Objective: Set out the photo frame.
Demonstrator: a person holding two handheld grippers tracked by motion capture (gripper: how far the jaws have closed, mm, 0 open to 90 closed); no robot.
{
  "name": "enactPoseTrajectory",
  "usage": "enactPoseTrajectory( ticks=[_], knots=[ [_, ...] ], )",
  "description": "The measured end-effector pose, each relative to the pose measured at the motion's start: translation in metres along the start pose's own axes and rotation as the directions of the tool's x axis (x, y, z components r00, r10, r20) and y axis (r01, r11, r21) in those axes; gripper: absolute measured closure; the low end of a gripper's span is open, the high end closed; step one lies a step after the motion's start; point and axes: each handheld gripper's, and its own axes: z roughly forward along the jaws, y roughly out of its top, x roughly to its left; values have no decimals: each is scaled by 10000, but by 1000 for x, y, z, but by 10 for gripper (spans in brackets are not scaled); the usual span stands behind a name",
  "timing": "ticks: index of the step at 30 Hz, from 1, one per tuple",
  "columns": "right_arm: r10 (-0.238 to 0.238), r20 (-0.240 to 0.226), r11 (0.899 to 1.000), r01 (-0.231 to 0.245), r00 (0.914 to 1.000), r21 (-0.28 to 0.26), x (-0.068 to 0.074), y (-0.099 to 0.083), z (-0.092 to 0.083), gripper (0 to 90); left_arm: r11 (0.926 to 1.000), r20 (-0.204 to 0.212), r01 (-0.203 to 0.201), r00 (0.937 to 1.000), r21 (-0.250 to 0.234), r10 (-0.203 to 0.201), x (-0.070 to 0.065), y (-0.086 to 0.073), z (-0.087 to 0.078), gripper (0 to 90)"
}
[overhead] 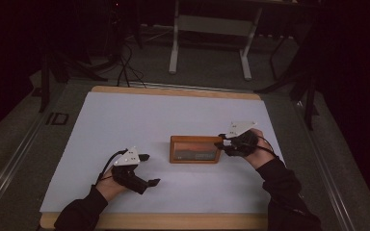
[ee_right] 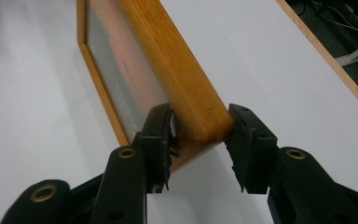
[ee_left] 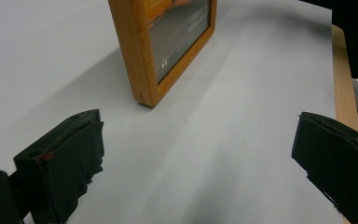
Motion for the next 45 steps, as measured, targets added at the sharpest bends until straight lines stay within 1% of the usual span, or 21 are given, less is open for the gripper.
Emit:
enactPoseTrajectory(
  ticks=[7,9,14,15,16,21,23,25,28,29,31,33,34,35,36,39,41,43,44,45],
  knots=[
    [354,57,9993,-353,9994,-76,-7,0,5,595,10000,6,9,10000,6,-9,0,0,1,25],
    [467,22,9989,-467,9989,-62,-9,1,7,592,10000,4,13,10000,11,-13,0,0,1,25],
    [591,195,9982,-592,9981,7,-15,2,13,579,10000,47,43,10000,12,-43,-1,0,1,25],
    [698,143,9976,-699,9975,8,-16,3,14,578,10000,50,46,10000,20,-46,0,0,1,25],
    [721,102,9974,-721,9973,-20,-18,2,14,577,10000,39,39,10000,33,-39,0,0,1,25],
    [898,212,9959,-896,9957,-109,-20,2,14,555,10000,75,42,10000,34,-42,-1,-1,2,25],
    [944,249,9955,-942,9952,-75,-19,1,13,519,10000,57,35,10000,20,-35,-1,-1,1,25],
    [1060,161,9942,-1057,9942,-210,-17,0,12,495,10000,59,51,10000,17,-51,-1,-1,1,25],
    [1167,233,9928,-1160,9929,-304,-14,-1,10,435,10000,47,61,10000,20,-61,0,-1,1,25],
    [1263,236,9915,-1254,9917,-359,-13,-2,10,425,10000,72,69,10000,14,-69,-1,-1,1,25],
    [1438,257,9887,-1425,9893,-466,-11,-4,9,375,10000,78,44,10000,-3,-44,-1,0,2,25],
    [1595,251,9856,-1577,9869,-605,-10,-6,8,352,10000,104,20,9999,6,-20,-2,0,2,25],
    [1595,251,9856,-1577,9869,-605,-10,-6,8,352,10000,104,20,9999,6,-20,-2,0,2,25],
    [1690,181,9836,-1674,9855,-677,-9,-7,8,317,10000,90,-7,10000,26,7,-2,0,2,25],
    [1788,138,9804,-1769,9838,-870,-6,-10,7,275,10000,96,-24,10000,43,23,-2,0,2,25],
    [2035,-97,9736,-2034,9790,-1037,-1,-15,8,225,10000,101,-47,9999,48,47,-2,0,2,25],
    [2072,-117,9718,-2072,9782,-1122,3,-19,10,190,10000,88,-49,9999,38,48,-3,0,2,25],
    [2194,-121,9674,-2191,9756,-1269,7,-23,11,156,10000,90,-58,9999,30,58,-3,0,2,25],
    [2220,-158,9659,-2221,9749,-1327,8,-25,12,147,10000,86,-46,10000,21,46,-3,0,2,25],
    [2325,-199,9626,-2329,9724,-1384,9,-27,12,144,10000,89,-50,9999,17,50,-3,0,1,25]
  ],
)
